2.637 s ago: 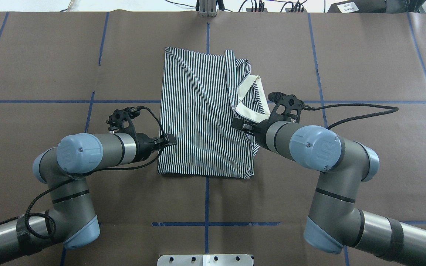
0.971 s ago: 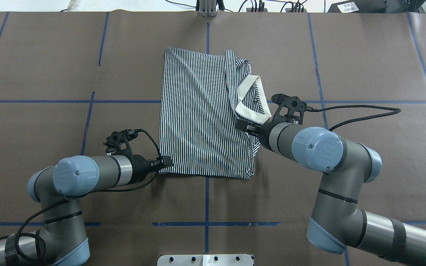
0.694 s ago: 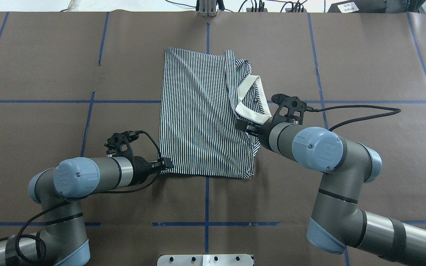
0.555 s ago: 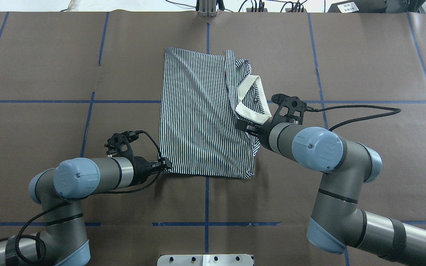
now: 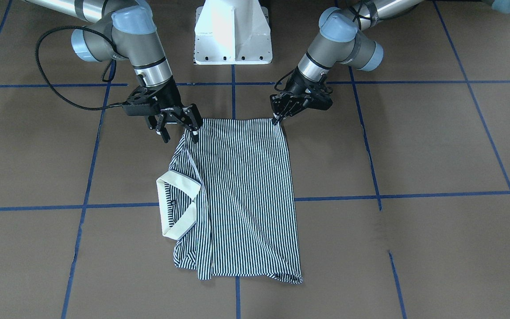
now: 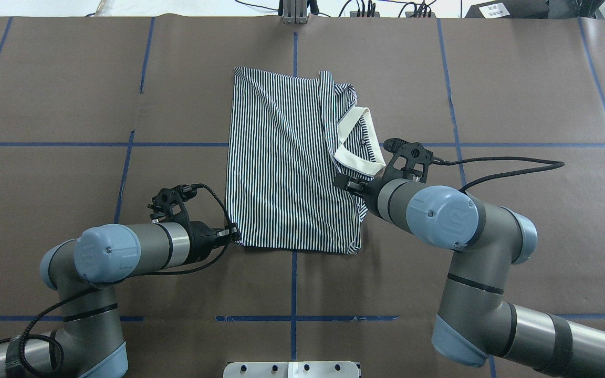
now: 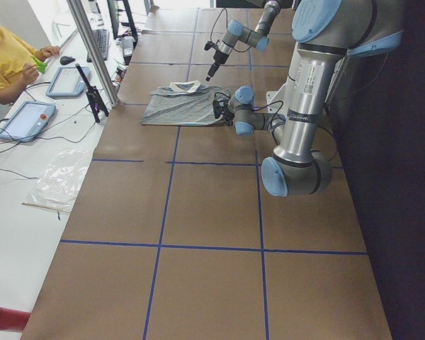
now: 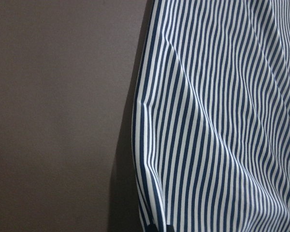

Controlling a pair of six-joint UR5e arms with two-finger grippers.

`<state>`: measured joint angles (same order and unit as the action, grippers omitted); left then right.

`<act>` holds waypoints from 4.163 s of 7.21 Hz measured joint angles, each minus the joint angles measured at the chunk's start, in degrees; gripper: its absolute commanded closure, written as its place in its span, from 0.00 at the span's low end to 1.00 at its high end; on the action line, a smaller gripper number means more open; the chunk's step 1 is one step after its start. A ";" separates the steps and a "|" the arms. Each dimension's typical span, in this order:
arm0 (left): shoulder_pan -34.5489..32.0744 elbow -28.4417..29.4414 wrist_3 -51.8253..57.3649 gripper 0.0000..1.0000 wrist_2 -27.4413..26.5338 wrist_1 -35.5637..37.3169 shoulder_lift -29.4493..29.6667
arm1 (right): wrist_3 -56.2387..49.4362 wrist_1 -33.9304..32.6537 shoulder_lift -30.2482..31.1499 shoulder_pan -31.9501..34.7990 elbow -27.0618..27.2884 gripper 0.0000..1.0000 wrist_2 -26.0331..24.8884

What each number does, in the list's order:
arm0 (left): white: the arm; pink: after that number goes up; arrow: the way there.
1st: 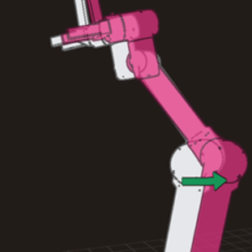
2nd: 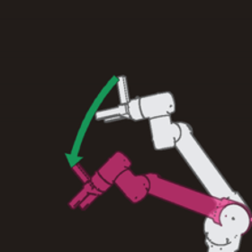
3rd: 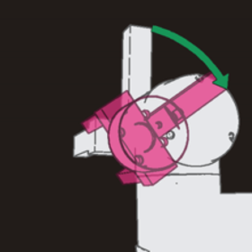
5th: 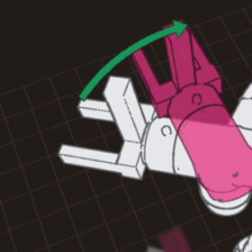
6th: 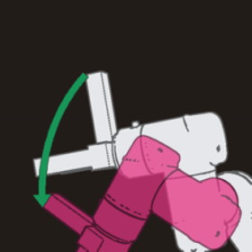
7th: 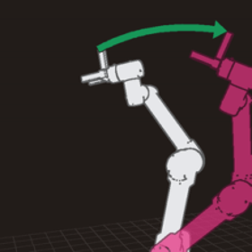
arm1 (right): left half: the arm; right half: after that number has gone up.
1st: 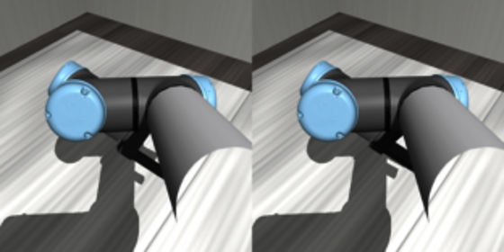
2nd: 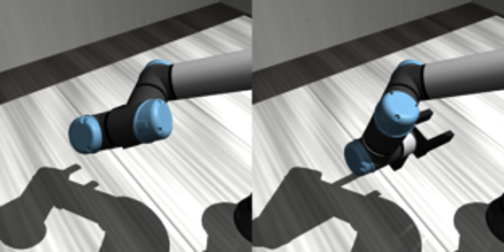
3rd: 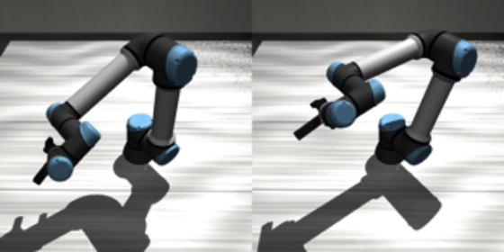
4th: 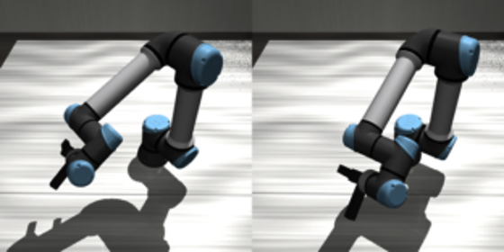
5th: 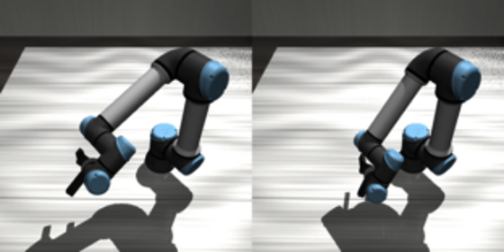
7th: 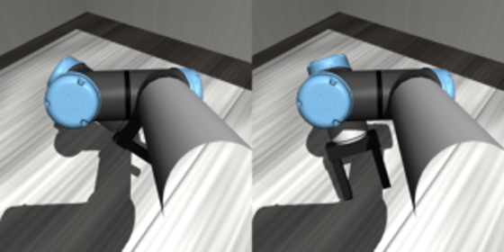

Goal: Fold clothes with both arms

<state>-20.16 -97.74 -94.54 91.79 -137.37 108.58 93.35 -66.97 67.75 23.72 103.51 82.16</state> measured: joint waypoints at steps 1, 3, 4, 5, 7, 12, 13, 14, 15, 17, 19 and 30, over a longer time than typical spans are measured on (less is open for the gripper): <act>-0.01 -0.32 0.01 1.00 0.03 0.00 -0.03 | 2.02 -4.18 -0.88 -0.84 -0.15 0.19 -0.56; 0.02 -0.48 -0.02 1.00 0.07 0.00 0.02 | 3.33 -7.88 -1.79 -2.41 -2.12 0.20 -1.77; 0.03 -0.51 -0.02 1.00 0.11 -0.01 0.07 | 3.43 -8.31 -2.13 -3.20 -3.17 0.21 -2.41; 0.03 -0.51 -0.01 1.00 0.13 -0.03 0.10 | 3.43 -8.70 -2.37 -3.91 -3.69 0.22 -3.06; 0.06 -0.52 0.05 1.00 0.14 -0.08 0.09 | 3.42 -10.35 -2.94 -4.89 -3.84 0.26 -3.59; 0.15 -0.52 -0.02 1.00 0.06 -0.09 0.01 | 3.28 -12.39 -3.35 -6.28 -3.28 1.00 -4.66; 0.18 -0.52 -0.02 1.00 0.05 -0.09 0.01 | 3.25 -12.45 -3.38 -6.31 -3.15 1.00 -4.65; 0.19 -0.52 -0.03 1.00 0.03 -0.09 -0.01 | 3.25 -12.47 -3.40 -6.32 -3.09 1.00 -4.65; 0.21 -0.52 -0.02 1.00 0.00 -0.09 -0.01 | 3.24 -12.48 -3.39 -6.31 -2.99 1.00 -4.65; 0.21 -2.35 0.16 1.00 0.33 0.40 -0.08 | 3.24 -13.35 -2.96 -6.17 -0.45 1.00 -4.64; 0.21 -13.57 0.35 1.00 1.95 10.05 -1.17 | 4.23 -21.36 -2.24 -7.86 9.35 1.00 -4.60; -10.30 -20.37 15.68 1.00 7.94 40.59 8.00 | 5.44 -29.45 -11.68 -4.08 4.82 1.00 -4.26</act>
<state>-30.46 -118.11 -78.86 99.73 -96.78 116.58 98.79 -96.43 56.07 19.64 108.33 77.90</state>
